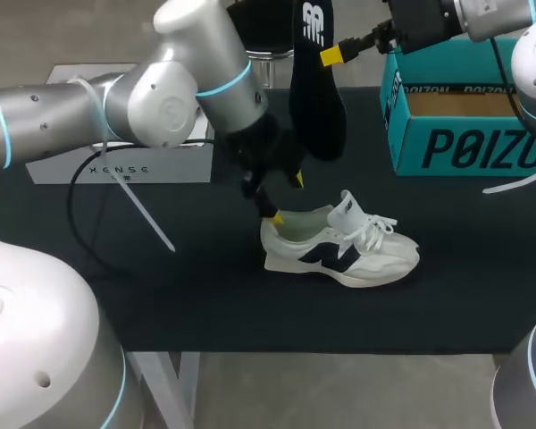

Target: Take the shoe out of the shoebox, open the shoe tongue, remove and reinsert the insole, then place the shoe into the shoebox

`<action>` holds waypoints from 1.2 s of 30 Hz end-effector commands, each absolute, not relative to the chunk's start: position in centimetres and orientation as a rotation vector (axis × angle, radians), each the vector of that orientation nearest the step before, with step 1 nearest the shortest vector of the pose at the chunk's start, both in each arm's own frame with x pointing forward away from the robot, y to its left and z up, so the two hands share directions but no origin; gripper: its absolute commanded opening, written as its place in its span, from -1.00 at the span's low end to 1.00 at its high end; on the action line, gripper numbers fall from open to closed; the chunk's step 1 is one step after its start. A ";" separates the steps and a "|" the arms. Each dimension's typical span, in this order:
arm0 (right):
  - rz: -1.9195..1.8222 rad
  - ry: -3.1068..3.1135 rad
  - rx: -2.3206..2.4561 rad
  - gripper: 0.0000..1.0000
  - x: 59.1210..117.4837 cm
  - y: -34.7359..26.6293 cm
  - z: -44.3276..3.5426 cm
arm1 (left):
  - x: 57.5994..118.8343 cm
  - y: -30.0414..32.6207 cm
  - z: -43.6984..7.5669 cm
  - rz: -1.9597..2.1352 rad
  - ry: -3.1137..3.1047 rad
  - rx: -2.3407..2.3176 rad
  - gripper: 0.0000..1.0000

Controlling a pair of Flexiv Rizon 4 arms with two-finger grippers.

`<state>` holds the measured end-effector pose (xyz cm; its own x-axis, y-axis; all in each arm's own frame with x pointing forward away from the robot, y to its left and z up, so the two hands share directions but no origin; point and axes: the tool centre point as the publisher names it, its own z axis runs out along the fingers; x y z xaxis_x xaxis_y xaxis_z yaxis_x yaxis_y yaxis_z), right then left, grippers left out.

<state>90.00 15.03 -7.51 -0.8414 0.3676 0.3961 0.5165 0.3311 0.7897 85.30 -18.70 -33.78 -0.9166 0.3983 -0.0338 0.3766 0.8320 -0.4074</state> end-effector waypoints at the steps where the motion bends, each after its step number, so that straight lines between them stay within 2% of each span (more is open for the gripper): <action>1: -1.527 -2.444 -0.821 -1.00 90.1 15.2 -7.5 | 85.3 -18.3 -33.8 0.636 -2.958 -0.622 1.00; 6: -1.527 -2.444 -0.821 -1.00 90.1 15.2 -7.5 | 85.2 -18.0 -33.7 0.636 -2.962 -0.612 1.00; 16: -1.487 -2.575 -0.867 -1.00 89.1 11.8 -1.7 | 85.0 -18.3 -34.1 0.627 -2.951 -0.618 1.00; 23: -1.426 -2.600 -0.913 -1.00 86.9 10.4 0.4 | 85.3 -18.8 -34.1 0.633 -2.945 -0.630 1.00; 36: -1.497 -2.581 -0.933 -1.00 84.0 8.8 1.2 | 85.9 -19.6 -34.1 0.632 -2.933 -0.661 1.00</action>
<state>84.79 9.65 1.82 -0.8288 0.4755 0.2950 0.4988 0.3890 0.7745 85.62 -19.32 -33.94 -0.9068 0.4206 -0.0281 0.3945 0.8232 -0.4082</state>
